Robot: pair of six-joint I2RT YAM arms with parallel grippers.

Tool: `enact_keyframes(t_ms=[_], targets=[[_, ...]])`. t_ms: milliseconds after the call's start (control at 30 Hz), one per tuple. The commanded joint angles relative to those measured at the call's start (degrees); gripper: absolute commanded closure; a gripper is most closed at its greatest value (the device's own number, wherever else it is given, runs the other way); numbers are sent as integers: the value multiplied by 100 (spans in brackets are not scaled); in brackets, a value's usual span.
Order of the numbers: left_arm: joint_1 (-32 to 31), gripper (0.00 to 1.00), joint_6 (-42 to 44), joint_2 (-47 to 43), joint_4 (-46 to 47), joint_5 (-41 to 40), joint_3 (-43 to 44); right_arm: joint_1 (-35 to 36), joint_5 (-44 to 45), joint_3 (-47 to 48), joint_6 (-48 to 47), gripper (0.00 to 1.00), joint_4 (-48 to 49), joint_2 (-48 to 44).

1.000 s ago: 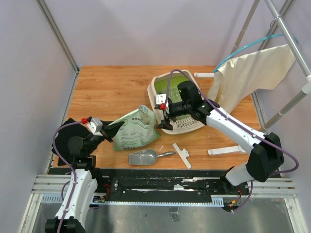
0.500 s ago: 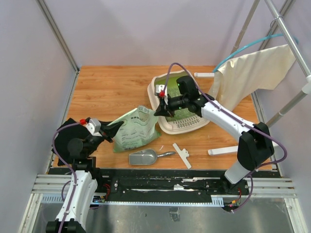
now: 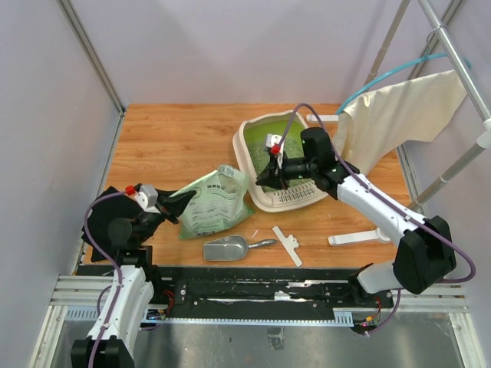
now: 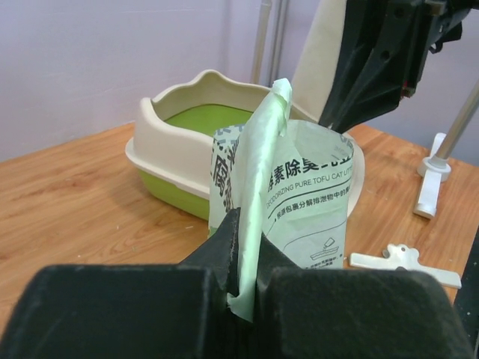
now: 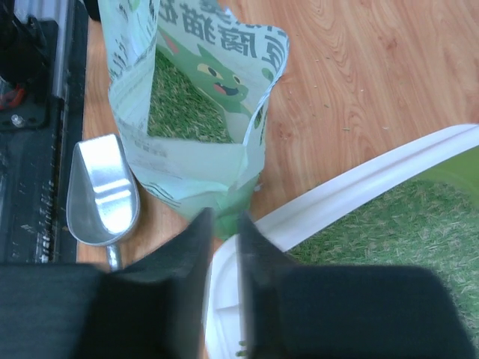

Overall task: Fill the litter box with clean litter
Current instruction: Close the cat litter bag at the center of the board.

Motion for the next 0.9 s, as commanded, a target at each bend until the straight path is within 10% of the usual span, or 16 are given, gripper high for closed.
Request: enact_keyframes(t_ms=[0,167,533,733,867], targets=[[37,99,-147,-4,1184,177,255,-88,-298,297,120,62,144,-62],[37,99,-149,-78,1141,167,278,124,-352,797,33,24,185,-42],[37,99,-147,16,1193,312,367,1175,-473,2013,-214,12,496,1147],[37,100,-117,62,1156,373,454,1317,-848,2374,-140,24,422,1791],[37,99,-68,133,1108,440,512,1312,-1251,2502,-20,63,340,1903]])
